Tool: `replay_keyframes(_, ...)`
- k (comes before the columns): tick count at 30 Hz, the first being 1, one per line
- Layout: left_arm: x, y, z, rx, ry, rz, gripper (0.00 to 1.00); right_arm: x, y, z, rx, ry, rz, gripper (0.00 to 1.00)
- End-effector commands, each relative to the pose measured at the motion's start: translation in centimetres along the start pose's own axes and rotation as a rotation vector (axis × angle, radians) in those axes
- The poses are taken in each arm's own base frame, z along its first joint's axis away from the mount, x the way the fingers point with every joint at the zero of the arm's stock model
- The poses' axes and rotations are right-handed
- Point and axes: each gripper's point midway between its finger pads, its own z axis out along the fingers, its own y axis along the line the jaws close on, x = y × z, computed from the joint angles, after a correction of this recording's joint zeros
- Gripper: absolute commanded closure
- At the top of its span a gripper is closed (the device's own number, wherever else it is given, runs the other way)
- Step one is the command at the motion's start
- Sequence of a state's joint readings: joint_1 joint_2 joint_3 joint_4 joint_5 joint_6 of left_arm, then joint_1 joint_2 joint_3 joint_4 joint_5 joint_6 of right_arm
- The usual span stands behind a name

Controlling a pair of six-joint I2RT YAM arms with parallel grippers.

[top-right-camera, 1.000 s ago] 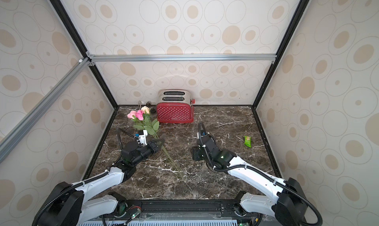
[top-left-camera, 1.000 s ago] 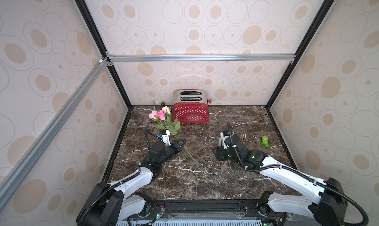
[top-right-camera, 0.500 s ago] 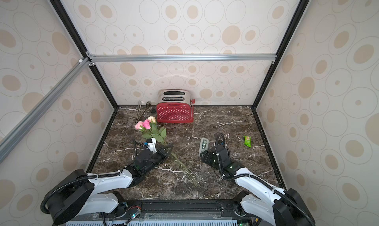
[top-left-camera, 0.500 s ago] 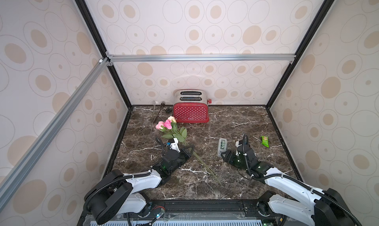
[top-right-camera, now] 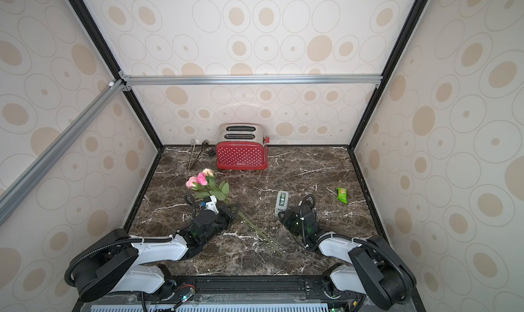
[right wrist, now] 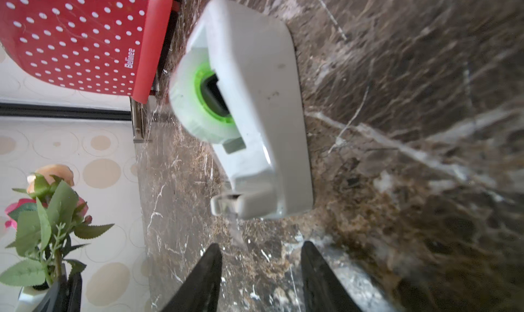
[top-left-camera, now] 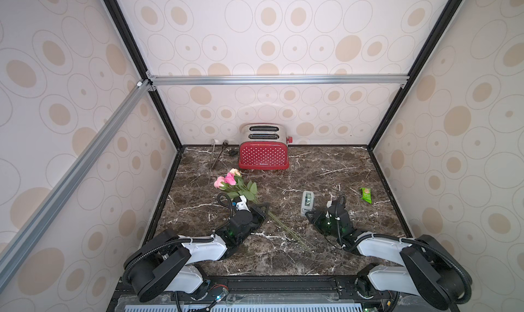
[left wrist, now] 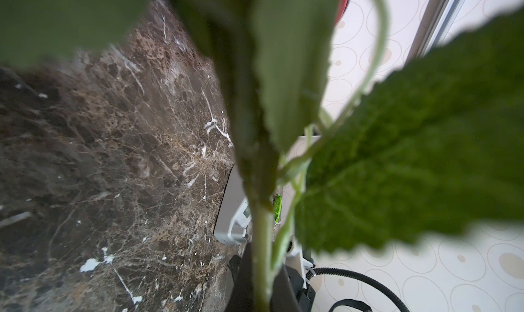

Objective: Wrap bouquets with tape
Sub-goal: Pick up the unwrapped bouquet from the center of the board, then pull the tape from the tape cutter.

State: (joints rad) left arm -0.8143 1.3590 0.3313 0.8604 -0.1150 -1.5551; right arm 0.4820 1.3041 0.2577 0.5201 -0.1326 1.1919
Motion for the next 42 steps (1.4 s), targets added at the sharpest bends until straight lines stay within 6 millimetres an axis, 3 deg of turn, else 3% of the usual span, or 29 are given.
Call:
replay_keyframes(1,-0.13,-1.18,0.01,0.043,-0.018,-0.013,1.0,-0.58,2.67,0.37,-0.138,0.001,0.061,0.53)
replay_keyframes(11,-0.1,-1.54,-0.03,0.051,-0.015,0.007,1.0,-0.31,2.92,1.33,-0.179,0.041,0.075,0.57)
replay_keyframes(34,-0.07,-1.73,-0.07,0.051,-0.012,0.029,1.0,-0.03,2.34,0.63,-0.201,0.053,0.094,0.62)
replay_keyframes(42,0.04,-1.72,0.11,0.048,-0.008,0.03,1.0,-0.14,2.21,0.4,-0.185,0.047,0.087,0.74)
